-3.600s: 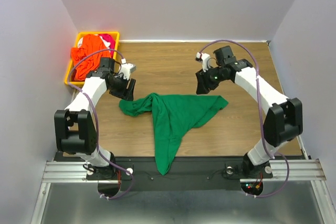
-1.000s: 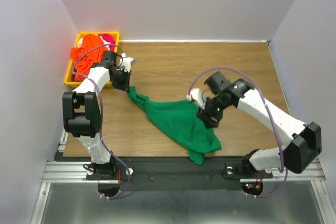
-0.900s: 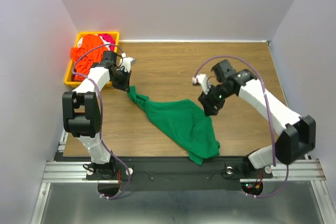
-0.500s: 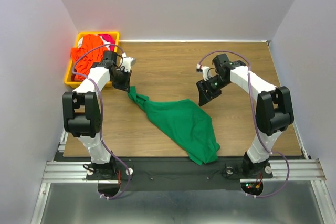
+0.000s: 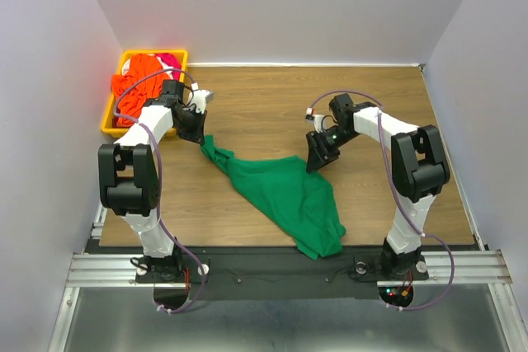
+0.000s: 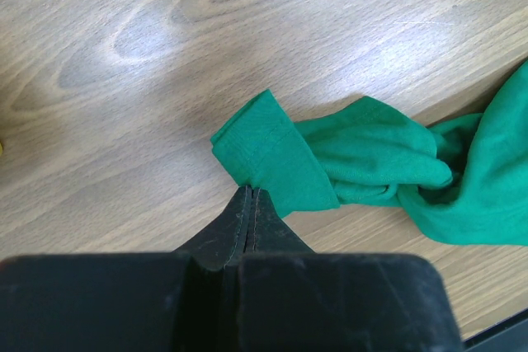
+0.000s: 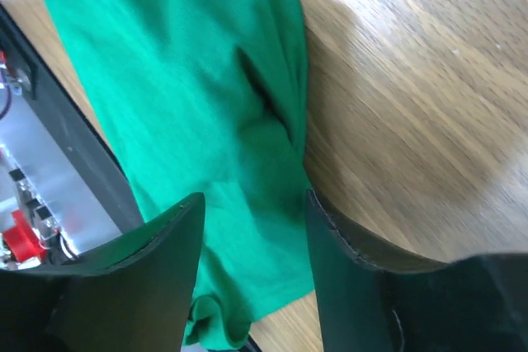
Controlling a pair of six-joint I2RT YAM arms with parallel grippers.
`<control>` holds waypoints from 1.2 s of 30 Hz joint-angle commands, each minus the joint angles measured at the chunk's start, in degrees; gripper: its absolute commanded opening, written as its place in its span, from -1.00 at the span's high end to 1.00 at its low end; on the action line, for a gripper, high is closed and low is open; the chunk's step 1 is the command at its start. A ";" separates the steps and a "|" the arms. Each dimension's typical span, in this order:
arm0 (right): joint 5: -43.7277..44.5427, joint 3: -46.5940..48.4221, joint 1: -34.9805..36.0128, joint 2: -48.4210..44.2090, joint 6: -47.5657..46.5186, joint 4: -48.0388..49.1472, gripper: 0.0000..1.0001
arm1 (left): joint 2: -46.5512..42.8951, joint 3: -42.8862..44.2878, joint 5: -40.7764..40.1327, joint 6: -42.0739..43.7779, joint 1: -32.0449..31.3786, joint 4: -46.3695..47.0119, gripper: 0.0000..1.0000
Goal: Fold and stack the t-shirts
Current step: Flatten the tshirt out
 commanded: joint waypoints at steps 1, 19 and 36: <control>-3.66 1.58 -0.32 -0.24 1.31 2.61 0.27 | -0.73 0.54 1.19 0.66 0.08 0.63 1.00; 18.84 7.38 -1.99 -17.55 -3.08 2.26 0.99 | -1.43 2.21 1.27 0.84 0.08 -0.25 1.00; 23.76 -10.73 28.95 -28.88 -6.69 -3.46 -0.71 | -1.52 1.07 1.54 1.10 0.17 -0.33 1.00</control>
